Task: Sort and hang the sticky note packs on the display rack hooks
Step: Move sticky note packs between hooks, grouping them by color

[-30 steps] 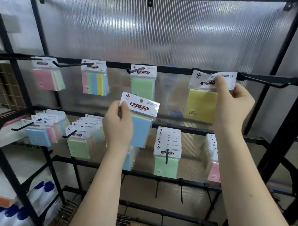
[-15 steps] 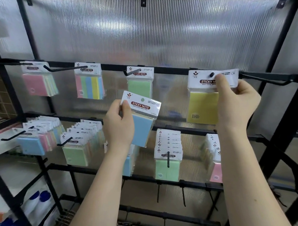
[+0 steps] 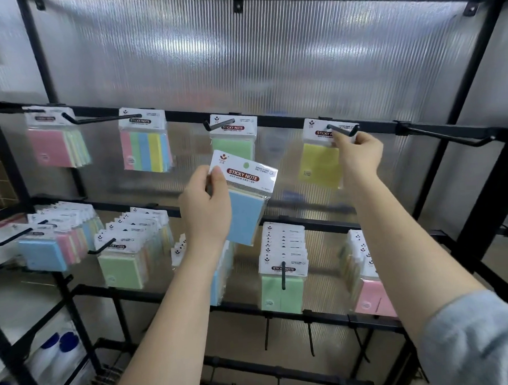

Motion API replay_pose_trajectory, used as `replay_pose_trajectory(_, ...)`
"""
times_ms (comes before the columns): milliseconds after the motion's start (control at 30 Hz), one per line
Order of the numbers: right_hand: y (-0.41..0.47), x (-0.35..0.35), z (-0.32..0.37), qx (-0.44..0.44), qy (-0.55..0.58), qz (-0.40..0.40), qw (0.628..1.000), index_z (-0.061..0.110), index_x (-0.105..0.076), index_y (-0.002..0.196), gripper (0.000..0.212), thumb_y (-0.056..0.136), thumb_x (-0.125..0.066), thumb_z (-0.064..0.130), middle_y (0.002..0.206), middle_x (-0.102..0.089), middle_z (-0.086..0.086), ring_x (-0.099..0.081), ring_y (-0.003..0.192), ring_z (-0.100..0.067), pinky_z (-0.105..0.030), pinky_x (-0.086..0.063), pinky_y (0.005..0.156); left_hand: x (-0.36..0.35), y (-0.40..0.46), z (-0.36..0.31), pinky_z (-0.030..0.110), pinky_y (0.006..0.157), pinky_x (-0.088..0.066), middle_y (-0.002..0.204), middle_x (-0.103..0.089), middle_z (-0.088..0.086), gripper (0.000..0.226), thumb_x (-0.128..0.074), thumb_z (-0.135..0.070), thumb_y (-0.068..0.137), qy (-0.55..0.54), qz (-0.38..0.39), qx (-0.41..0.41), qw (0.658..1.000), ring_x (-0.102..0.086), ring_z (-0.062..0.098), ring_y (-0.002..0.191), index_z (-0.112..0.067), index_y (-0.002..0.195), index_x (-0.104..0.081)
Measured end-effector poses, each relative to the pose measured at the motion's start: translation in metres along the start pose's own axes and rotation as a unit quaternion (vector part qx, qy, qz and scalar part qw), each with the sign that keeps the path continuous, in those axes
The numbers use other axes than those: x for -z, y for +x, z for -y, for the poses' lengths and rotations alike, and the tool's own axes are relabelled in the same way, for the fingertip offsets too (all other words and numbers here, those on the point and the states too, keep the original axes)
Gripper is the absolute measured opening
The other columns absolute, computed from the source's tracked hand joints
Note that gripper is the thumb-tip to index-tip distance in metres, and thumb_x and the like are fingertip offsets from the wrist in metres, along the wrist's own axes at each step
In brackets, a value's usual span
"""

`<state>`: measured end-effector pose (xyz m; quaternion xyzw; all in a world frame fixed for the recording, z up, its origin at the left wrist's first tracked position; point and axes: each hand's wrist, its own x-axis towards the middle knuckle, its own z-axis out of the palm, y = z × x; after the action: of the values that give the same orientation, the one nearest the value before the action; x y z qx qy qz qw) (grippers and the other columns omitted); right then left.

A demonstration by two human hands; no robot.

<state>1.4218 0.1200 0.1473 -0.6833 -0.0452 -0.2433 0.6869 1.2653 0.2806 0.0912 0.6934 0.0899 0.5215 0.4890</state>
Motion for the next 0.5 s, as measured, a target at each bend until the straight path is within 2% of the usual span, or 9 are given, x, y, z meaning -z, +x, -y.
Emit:
replay_pose_trajectory(67, 0.012, -0.006, -0.001, 0.004, -0.032, -0.005, 0.999, 0.003, -0.066, 0.076, 0.021, 0.084, -0.067, 0.023, 0.069, -0.059, -0.001, -0.052, 0.065, -0.013, -0.029, -0.043, 0.061, -0.001, 0.002, 0.000, 0.011, 0.047, -0.032, 0.061, -0.048, -0.010, 0.031, -0.042, -0.019, 0.100, -0.001, 0.001, -0.003, 1.000, -0.045, -0.004, 0.053, -0.005, 0.073, -0.049)
replay_pose_trajectory(133, 0.023, -0.011, -0.001, 0.008, -0.064, -0.012, 0.998, 0.000, -0.067, 0.085, 0.022, 0.083, -0.069, 0.022, 0.081, -0.069, -0.008, -0.065, 0.077, -0.021, -0.035, -0.051, 0.072, -0.003, 0.003, 0.001, 0.013, 0.047, -0.030, 0.061, -0.048, -0.008, 0.033, -0.043, -0.020, 0.100, 0.002, 0.005, -0.005, 1.000, -0.043, -0.002, 0.053, -0.009, 0.069, -0.046)
replay_pose_trajectory(167, 0.027, -0.012, -0.002, 0.009, -0.073, -0.016, 0.997, 0.003, -0.065, 0.079, 0.019, 0.084, -0.069, 0.021, 0.080, -0.068, -0.007, -0.065, 0.079, -0.023, -0.036, -0.052, 0.074, -0.003, 0.003, 0.002, 0.013, 0.047, -0.030, 0.062, -0.050, -0.008, 0.033, -0.043, -0.021, 0.100, 0.005, 0.009, -0.007, 1.000, -0.043, -0.002, 0.053, -0.009, 0.070, -0.047)
replay_pose_trajectory(233, 0.033, -0.014, -0.002, 0.005, -0.085, -0.020, 0.996, 0.014, -0.054, 0.065, 0.025, 0.083, -0.069, 0.020, 0.069, -0.058, 0.002, -0.055, 0.072, -0.019, -0.032, -0.047, 0.069, -0.004, 0.003, 0.002, 0.012, 0.047, -0.031, 0.064, -0.052, -0.008, 0.031, -0.043, -0.021, 0.100, 0.009, 0.017, -0.012, 1.000, -0.046, -0.003, 0.054, -0.006, 0.074, -0.050)
replay_pose_trajectory(267, 0.035, -0.015, -0.003, 0.008, -0.094, -0.025, 0.995, 0.016, -0.052, 0.066, 0.025, 0.083, -0.070, 0.020, 0.069, -0.056, 0.004, -0.051, 0.073, -0.017, -0.030, -0.045, 0.069, -0.004, 0.003, 0.003, 0.012, 0.046, -0.031, 0.062, -0.051, -0.009, 0.031, -0.043, -0.021, 0.100, 0.011, 0.021, -0.013, 1.000, -0.046, -0.003, 0.053, -0.007, 0.073, -0.049)
replay_pose_trajectory(333, 0.036, -0.016, -0.006, 0.003, -0.080, -0.041, 0.996, 0.016, -0.060, 0.084, 0.015, 0.081, -0.073, 0.022, 0.085, -0.062, 0.004, -0.055, 0.079, -0.014, -0.028, -0.046, 0.074, -0.005, 0.002, 0.003, 0.014, 0.044, -0.027, 0.056, -0.046, -0.008, 0.035, -0.045, -0.022, 0.099, 0.009, 0.027, -0.018, 0.999, -0.041, 0.001, 0.049, -0.013, 0.066, -0.044)
replay_pose_trajectory(400, 0.032, -0.015, -0.007, -0.004, -0.055, -0.055, 0.997, 0.013, -0.059, 0.103, 0.029, 0.080, -0.074, 0.022, 0.095, -0.059, 0.005, -0.055, 0.085, -0.012, -0.024, -0.044, 0.077, -0.008, 0.000, 0.000, 0.015, 0.044, -0.024, 0.049, -0.041, -0.010, 0.039, -0.047, -0.021, 0.098, -0.001, 0.034, -0.022, 0.999, -0.036, 0.002, 0.046, -0.017, 0.060, -0.037)
replay_pose_trajectory(500, 0.024, -0.009, -0.006, 0.011, -0.033, -0.066, 0.997, 0.012, -0.055, 0.111, 0.032, 0.083, -0.070, 0.018, 0.095, -0.056, 0.007, -0.056, 0.088, -0.011, -0.024, -0.046, 0.082, -0.015, -0.007, -0.006, 0.007, 0.043, -0.028, 0.044, -0.048, -0.018, 0.042, -0.050, -0.016, 0.097, -0.025, 0.057, -0.020, 0.998, -0.042, -0.006, 0.043, -0.023, 0.059, -0.035)
